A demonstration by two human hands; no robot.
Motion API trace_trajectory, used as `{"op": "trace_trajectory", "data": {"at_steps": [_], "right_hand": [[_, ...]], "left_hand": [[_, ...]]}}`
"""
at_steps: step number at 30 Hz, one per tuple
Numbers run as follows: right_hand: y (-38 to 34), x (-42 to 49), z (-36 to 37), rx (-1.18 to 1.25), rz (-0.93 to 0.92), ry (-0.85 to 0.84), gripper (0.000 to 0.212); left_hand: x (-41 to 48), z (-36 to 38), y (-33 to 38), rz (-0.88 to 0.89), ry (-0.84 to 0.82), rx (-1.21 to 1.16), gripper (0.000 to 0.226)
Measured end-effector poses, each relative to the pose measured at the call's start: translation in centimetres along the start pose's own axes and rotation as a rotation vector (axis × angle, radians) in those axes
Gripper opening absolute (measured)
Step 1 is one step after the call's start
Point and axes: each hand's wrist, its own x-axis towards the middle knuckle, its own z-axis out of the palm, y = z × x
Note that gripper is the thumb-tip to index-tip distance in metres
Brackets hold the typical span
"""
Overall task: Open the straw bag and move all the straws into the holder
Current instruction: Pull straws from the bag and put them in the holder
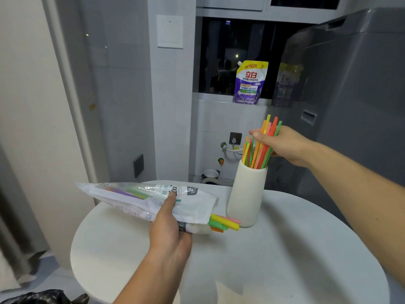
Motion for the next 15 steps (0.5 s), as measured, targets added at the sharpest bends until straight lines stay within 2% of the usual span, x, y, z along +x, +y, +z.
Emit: {"op": "trace_trajectory", "data": {"at_steps": [2,6,9,12,15], "right_hand": [[0.3,0.1,0.1,0.035,-0.041,0.078,0.039],[0.3,-0.2,0.6,0.071,-0.121,0.226,0.069],[0.2,-0.7,1.2,0.005,-0.225,0.254,0.065],[0.8,-1.3,2.0,-0.246,-0.247,0.180,0.050],[1.2,-2.0,2.1,-0.495,-0.228,0.104,0.054]], "left_hand": [[-0.1,0.1,0.0,0.003,0.007,-0.005,0.042],[0.0,0.2,0.0,0.009,0.010,-0.003,0.043],[-0.1,0.4,0.0,0.010,0.014,-0.010,0.043],[-0.5,0.6,0.2,0.017,0.014,-0.009,0.042],[-0.6,0.7,0.3,0.011,0.008,-0.010,0.042]]}}
